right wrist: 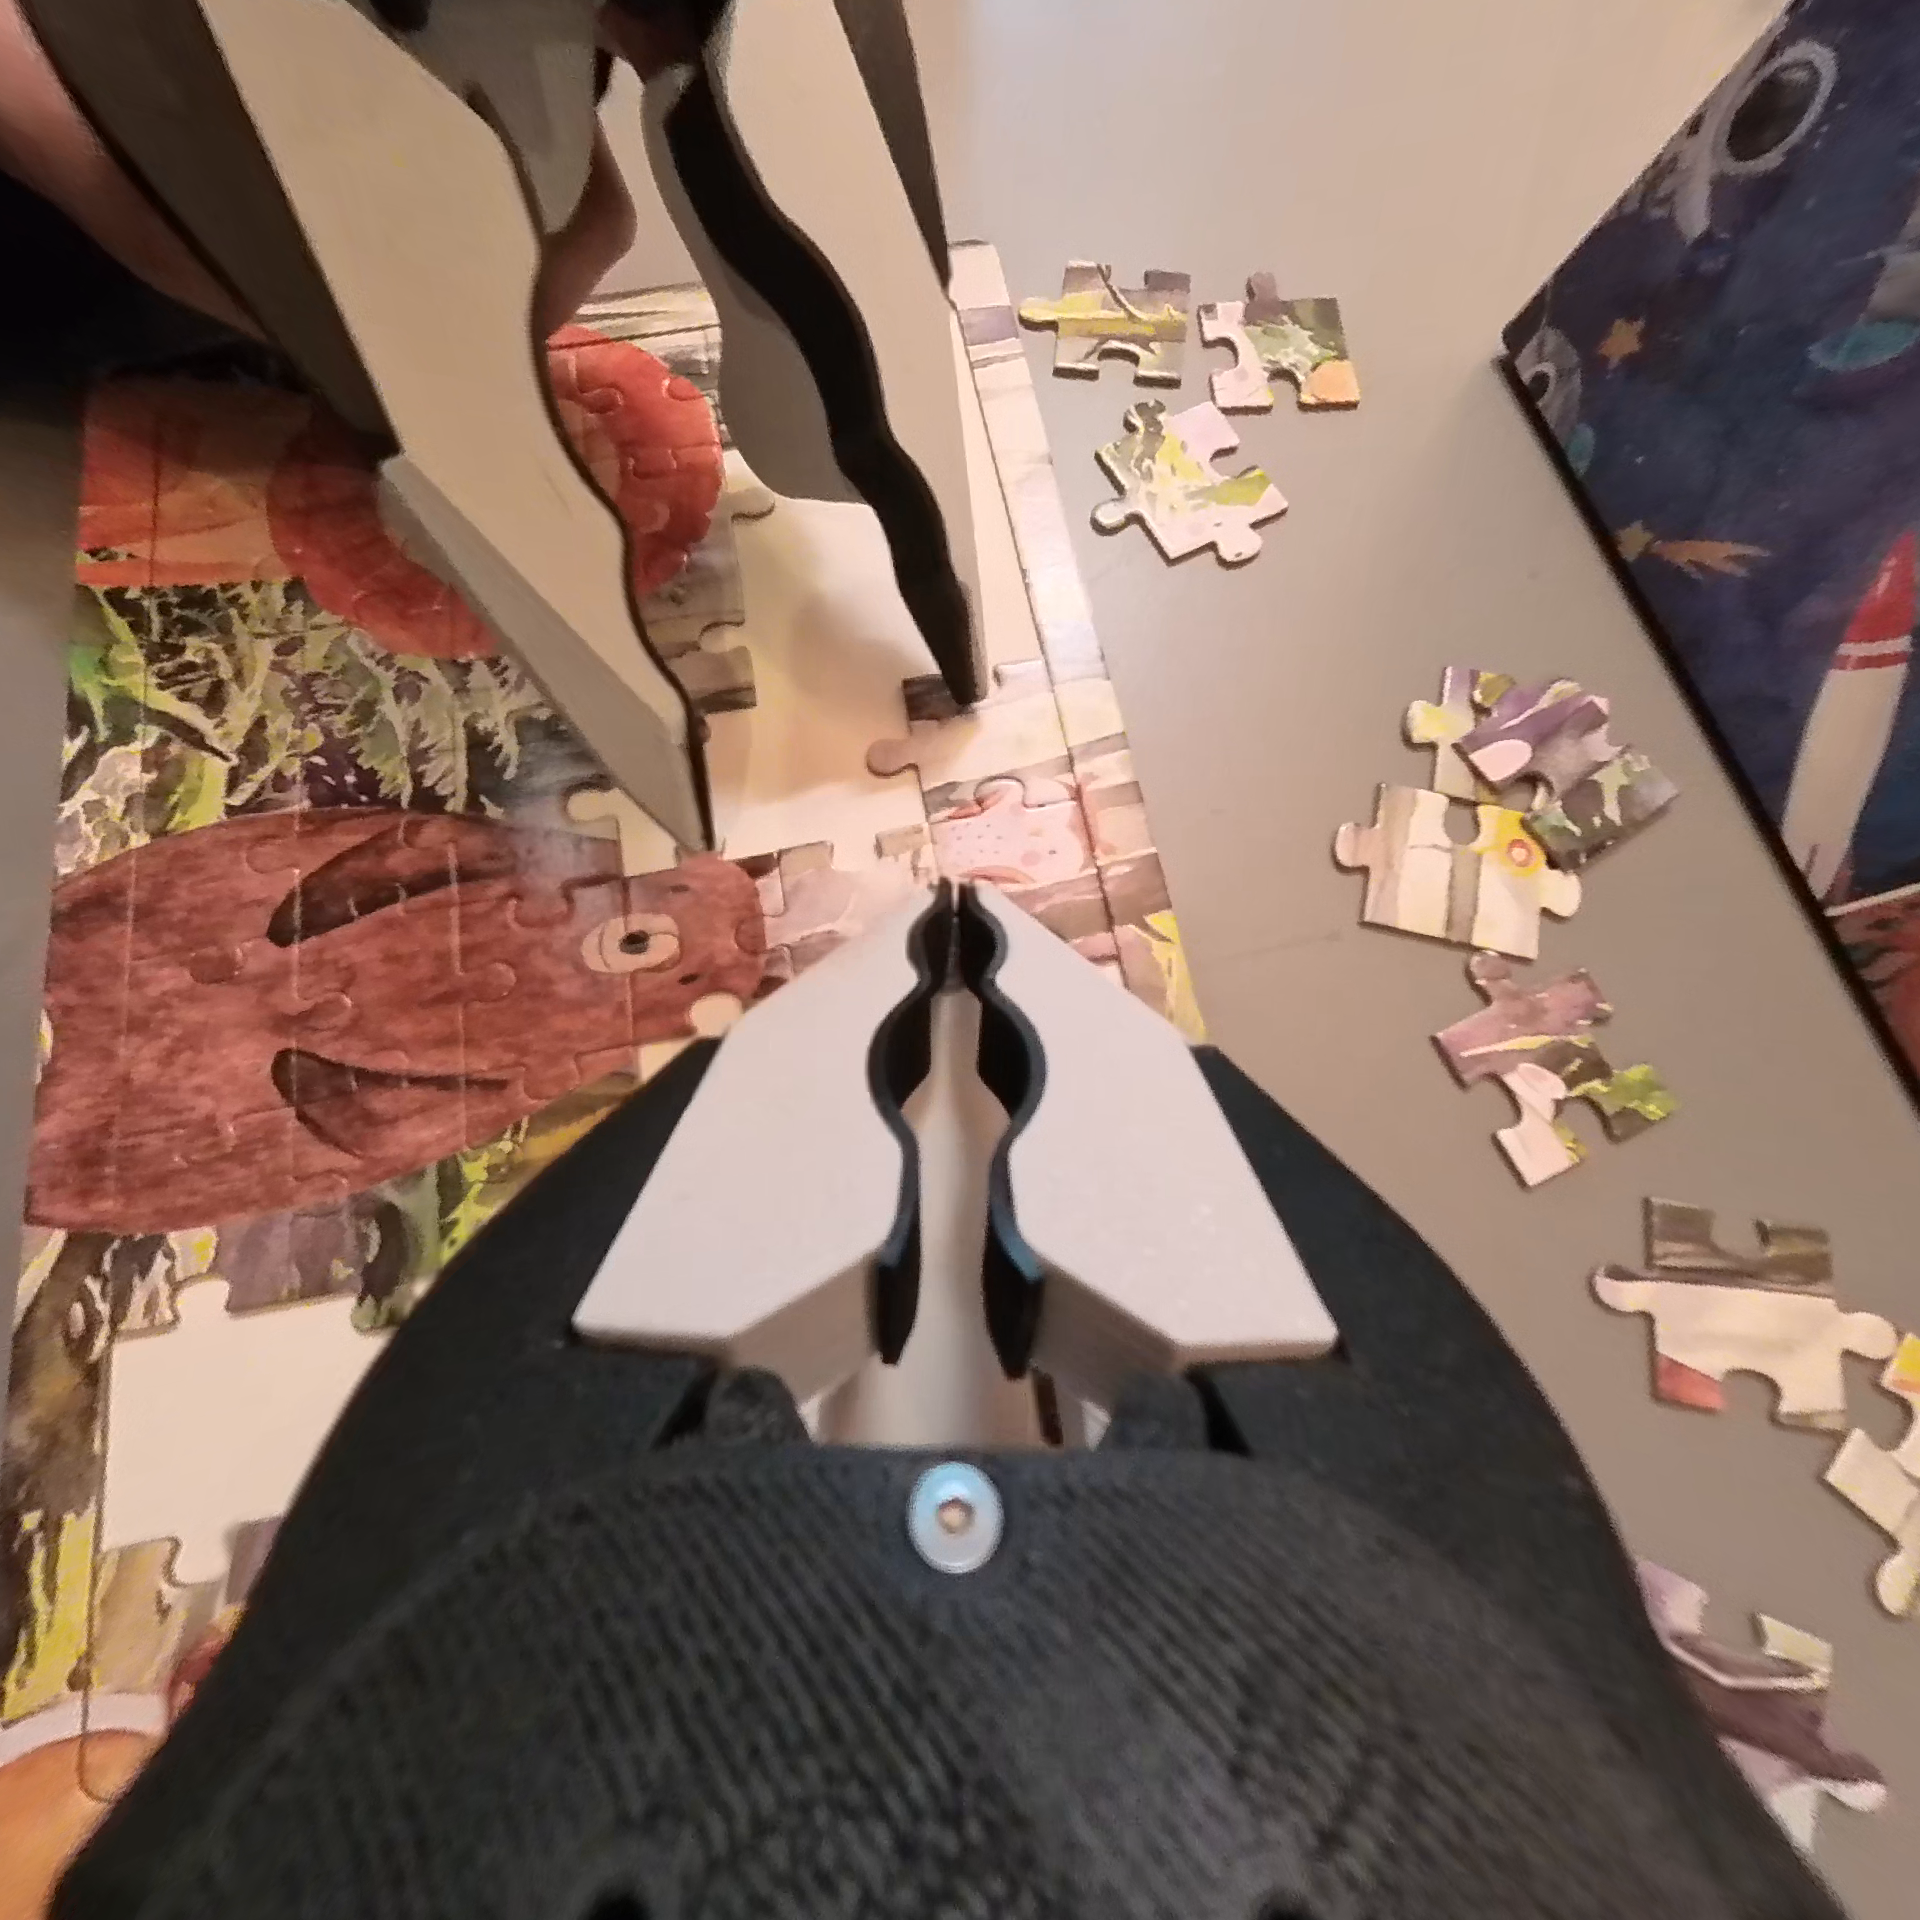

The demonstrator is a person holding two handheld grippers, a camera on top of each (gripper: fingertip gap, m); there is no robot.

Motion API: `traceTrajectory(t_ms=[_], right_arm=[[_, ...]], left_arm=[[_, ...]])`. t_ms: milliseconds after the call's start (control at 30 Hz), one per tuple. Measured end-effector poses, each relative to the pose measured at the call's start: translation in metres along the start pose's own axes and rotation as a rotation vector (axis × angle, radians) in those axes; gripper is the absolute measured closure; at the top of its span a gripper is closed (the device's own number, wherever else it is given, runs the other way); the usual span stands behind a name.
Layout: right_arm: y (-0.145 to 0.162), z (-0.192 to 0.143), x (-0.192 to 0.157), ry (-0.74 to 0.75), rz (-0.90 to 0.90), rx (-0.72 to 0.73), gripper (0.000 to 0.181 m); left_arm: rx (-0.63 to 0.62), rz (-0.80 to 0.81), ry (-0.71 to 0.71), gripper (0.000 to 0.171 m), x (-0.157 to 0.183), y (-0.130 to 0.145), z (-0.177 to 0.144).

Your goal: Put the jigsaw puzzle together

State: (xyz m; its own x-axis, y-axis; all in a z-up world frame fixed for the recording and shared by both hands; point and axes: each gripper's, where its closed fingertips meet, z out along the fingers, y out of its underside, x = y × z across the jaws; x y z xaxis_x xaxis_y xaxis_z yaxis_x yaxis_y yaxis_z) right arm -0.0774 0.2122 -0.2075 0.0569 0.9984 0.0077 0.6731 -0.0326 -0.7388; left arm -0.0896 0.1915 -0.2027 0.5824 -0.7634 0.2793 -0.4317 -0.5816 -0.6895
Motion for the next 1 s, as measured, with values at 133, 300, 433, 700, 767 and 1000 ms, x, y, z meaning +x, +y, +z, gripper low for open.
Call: traceTrajectory(t_ms=[133, 300, 433, 700, 767, 1000], right_arm=[[0.0, 0.002, -0.006, -0.038, 0.004, 0.006, 0.181], [0.001, 0.002, -0.007, -0.031, -0.015, 0.001, 0.181], [0.002, 0.002, -0.01, -0.045, -0.001, -0.013, 0.181], [0.002, 0.0, -0.018, -0.093, -0.006, -0.019, 0.181], [0.002, 0.001, -0.024, -0.142, 0.022, -0.011, 0.181], [0.007, -0.004, -0.022, -0.141, 0.012, -0.035, 0.181]], left_arm=[[-0.002, -0.002, -0.009, 0.114, -0.002, 0.001, 0.0], [-0.005, -0.007, -0.03, 0.119, -0.006, 0.001, 0.0], [-0.006, -0.009, -0.05, 0.122, -0.009, 0.002, 0.0], [-0.008, -0.001, -0.087, 0.124, -0.015, 0.002, -0.002], [-0.011, 0.005, -0.119, 0.125, -0.022, 0.003, -0.005], [0.053, -0.066, -0.19, 0.126, -0.053, -0.002, -0.03]])
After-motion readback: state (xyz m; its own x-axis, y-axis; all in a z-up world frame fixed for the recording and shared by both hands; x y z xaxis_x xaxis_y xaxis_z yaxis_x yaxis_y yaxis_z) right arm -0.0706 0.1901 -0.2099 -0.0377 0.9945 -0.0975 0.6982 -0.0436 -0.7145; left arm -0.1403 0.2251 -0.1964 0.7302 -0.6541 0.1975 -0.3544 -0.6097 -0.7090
